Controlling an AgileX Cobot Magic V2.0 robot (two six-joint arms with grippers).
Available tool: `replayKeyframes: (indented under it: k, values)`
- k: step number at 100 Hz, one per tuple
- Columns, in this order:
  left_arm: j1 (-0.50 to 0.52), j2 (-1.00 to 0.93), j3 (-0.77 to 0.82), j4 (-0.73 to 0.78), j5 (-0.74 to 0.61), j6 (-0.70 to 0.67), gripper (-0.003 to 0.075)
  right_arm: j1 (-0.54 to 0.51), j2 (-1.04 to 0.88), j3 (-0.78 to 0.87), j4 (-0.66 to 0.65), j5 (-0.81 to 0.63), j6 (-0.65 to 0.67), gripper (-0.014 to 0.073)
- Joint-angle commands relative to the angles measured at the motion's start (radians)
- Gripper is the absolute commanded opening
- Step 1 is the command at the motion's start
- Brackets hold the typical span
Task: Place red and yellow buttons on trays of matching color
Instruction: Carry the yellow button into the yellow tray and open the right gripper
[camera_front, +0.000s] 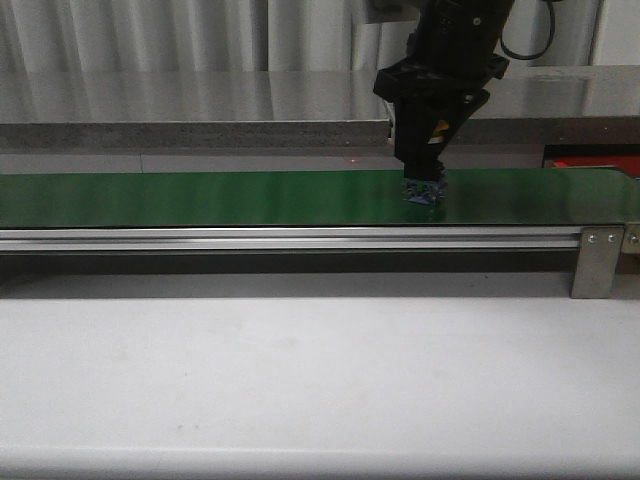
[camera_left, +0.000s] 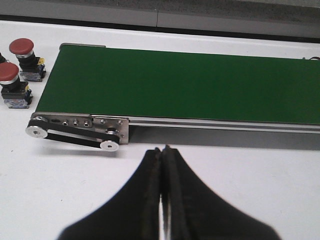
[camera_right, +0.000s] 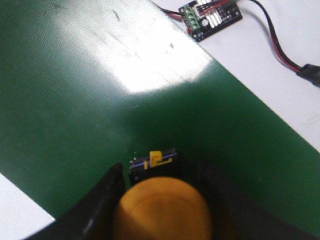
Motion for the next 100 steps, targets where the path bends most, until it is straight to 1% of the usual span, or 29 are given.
replayKeyframes:
  k: [1,11,23,36,53,79,94,100]
  values:
    - [-0.005,-0.002,-0.027,-0.020,-0.068,0.002,-0.0019,-0.016,-0.071,-0.050,-0.016,-0.008,0.021,0.0104]
    - [-0.005,-0.002,-0.027,-0.020,-0.068,0.002,-0.0019,-0.039,-0.102,-0.077,-0.016,0.020,0.030,0.0104]
    - [-0.005,-0.002,-0.027,-0.020,-0.068,0.002,-0.0019,-0.103,-0.163,-0.079,-0.016,0.072,0.046,0.0104]
    - [-0.005,-0.002,-0.027,-0.020,-0.068,0.002,-0.0019,-0.225,-0.225,-0.074,-0.003,0.122,0.099,0.0104]
    - [-0.005,-0.002,-0.027,-0.020,-0.068,0.002,-0.0019,-0.386,-0.294,-0.028,0.029,0.145,0.113,0.0104]
    - [-0.005,-0.002,-0.027,-0.020,-0.068,0.002,-0.0019,-0.610,-0.325,0.096,0.031,0.136,0.120,0.0104]
    - [-0.005,-0.002,-0.027,-0.020,-0.068,0.002,-0.0019,-0.748,-0.325,0.206,0.055,0.079,0.124,0.0104]
    - [-0.005,-0.002,-0.027,-0.020,-0.068,0.002,-0.0019,-0.783,-0.325,0.250,0.063,0.041,0.123,0.0104]
